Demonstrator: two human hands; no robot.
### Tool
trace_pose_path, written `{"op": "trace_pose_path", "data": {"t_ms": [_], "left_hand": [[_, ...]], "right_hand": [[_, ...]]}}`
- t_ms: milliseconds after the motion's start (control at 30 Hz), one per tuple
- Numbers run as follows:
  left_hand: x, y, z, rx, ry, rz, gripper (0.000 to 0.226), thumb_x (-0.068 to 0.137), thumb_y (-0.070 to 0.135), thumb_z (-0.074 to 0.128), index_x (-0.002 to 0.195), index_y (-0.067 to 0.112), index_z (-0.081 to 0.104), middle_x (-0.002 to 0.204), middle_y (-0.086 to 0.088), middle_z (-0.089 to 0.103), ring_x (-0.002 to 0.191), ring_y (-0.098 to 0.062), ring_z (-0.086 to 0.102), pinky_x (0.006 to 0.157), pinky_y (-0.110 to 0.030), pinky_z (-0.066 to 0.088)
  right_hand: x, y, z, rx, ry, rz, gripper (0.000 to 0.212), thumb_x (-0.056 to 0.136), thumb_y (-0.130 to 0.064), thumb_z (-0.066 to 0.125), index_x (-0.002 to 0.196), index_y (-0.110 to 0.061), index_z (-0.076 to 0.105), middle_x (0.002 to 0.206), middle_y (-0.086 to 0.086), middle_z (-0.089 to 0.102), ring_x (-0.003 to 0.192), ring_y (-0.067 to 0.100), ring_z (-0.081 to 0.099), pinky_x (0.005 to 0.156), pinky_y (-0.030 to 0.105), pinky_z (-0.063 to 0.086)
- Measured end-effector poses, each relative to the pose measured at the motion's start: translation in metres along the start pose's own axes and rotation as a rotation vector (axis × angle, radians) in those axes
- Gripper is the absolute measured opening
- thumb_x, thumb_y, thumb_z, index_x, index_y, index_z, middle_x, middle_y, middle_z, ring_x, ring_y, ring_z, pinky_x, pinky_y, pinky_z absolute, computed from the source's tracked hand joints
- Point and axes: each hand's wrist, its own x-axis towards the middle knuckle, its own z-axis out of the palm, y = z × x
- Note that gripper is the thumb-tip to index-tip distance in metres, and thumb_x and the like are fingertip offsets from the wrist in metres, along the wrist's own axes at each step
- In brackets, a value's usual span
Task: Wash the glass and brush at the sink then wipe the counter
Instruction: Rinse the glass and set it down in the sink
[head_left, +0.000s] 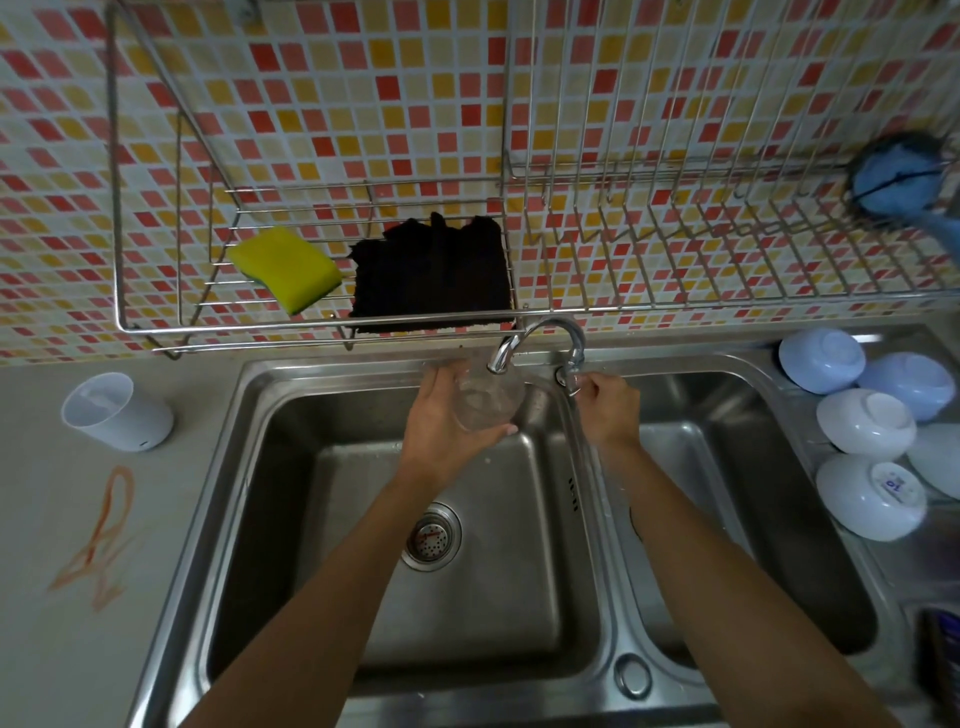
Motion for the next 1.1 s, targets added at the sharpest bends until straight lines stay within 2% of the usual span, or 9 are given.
{"op": "trace_pose_path", "data": {"t_ms": [100,200,333,533,633,733,833,933,1100], "left_hand": [[-0.012,-0.003,-0.002,0.011,-0.013,0.046,0.087,0.058,0.036,0.090,0.134,0.022,0.048,0.123,0.006,0.050,0.108,-0.001,0.044,0.089,-0.002,0.032],[-0.023,-0.009,-0.002,0.017,-0.006,0.054,0.086,0.057,0.036,0.091,0.131,0.021,0.050,0.120,0.005,0.051,0.106,-0.002,0.047,0.086,0.005,0.030],[-0.038,-0.017,0.000,0.028,0.016,0.009,0.086,0.056,0.036,0.091,0.129,0.016,0.052,0.117,0.003,0.051,0.102,-0.002,0.046,0.084,0.006,0.029],[-0.049,-0.022,0.001,0.008,0.047,-0.030,0.085,0.055,0.035,0.092,0.126,0.013,0.052,0.115,0.002,0.050,0.101,-0.006,0.049,0.083,0.004,0.032],[-0.052,-0.025,0.000,0.062,0.005,0.027,0.086,0.054,0.031,0.093,0.127,0.011,0.052,0.118,-0.003,0.051,0.102,-0.013,0.053,0.085,-0.010,0.039],[-0.056,-0.028,-0.006,0.092,0.021,0.031,0.084,0.055,0.030,0.092,0.126,0.009,0.052,0.120,-0.006,0.051,0.103,-0.013,0.051,0.086,-0.020,0.042],[-0.064,-0.037,-0.010,0.174,-0.064,0.083,0.086,0.058,0.030,0.091,0.130,0.010,0.050,0.124,-0.007,0.049,0.107,-0.016,0.052,0.091,-0.027,0.048],[-0.075,-0.047,-0.014,0.168,-0.057,0.040,0.083,0.060,0.029,0.090,0.130,0.011,0.049,0.127,-0.006,0.048,0.111,-0.015,0.050,0.092,-0.022,0.043],[-0.089,-0.059,-0.016,0.109,-0.027,-0.040,0.081,0.060,0.027,0.089,0.130,0.015,0.049,0.128,-0.002,0.046,0.112,-0.012,0.049,0.094,-0.019,0.040]], "right_hand": [[-0.009,-0.002,0.002,0.016,0.000,0.029,0.024,0.098,-0.020,0.051,0.116,-0.009,0.062,0.092,0.014,0.070,0.082,0.028,0.067,0.071,0.024,0.044],[-0.041,0.005,0.007,-0.054,-0.066,0.013,0.050,0.097,-0.028,0.051,0.142,-0.019,0.034,0.113,0.013,0.066,0.100,0.033,0.064,0.082,0.039,0.052],[-0.111,0.024,0.021,-0.196,-0.183,-0.106,0.063,0.096,-0.035,0.049,0.150,-0.012,0.024,0.149,0.011,0.038,0.136,0.026,0.036,0.107,0.040,0.038],[-0.184,0.056,0.032,-0.352,-0.190,-0.153,0.060,0.095,-0.037,0.049,0.147,-0.011,0.033,0.150,0.008,0.038,0.140,0.023,0.033,0.114,0.035,0.028],[-0.224,0.061,0.035,-0.429,-0.274,-0.206,0.059,0.094,-0.038,0.045,0.145,-0.012,0.036,0.148,0.005,0.042,0.139,0.021,0.034,0.116,0.037,0.023],[-0.256,0.066,0.037,-0.546,-0.369,-0.207,0.060,0.094,-0.046,0.033,0.139,-0.007,0.045,0.141,0.009,0.051,0.134,0.024,0.044,0.117,0.038,0.010],[-0.269,0.070,0.038,-0.563,-0.371,-0.138,0.065,0.095,-0.048,0.028,0.143,-0.005,0.037,0.146,0.014,0.044,0.137,0.025,0.037,0.117,0.033,-0.004],[-0.268,0.067,0.036,-0.555,-0.366,-0.105,0.065,0.094,-0.044,0.029,0.146,-0.005,0.031,0.150,0.014,0.036,0.141,0.025,0.029,0.116,0.030,-0.009],[-0.277,0.067,0.030,-0.600,-0.351,-0.151,0.067,0.095,-0.049,0.028,0.144,-0.004,0.036,0.150,0.014,0.037,0.142,0.026,0.029,0.117,0.035,-0.001]]}}
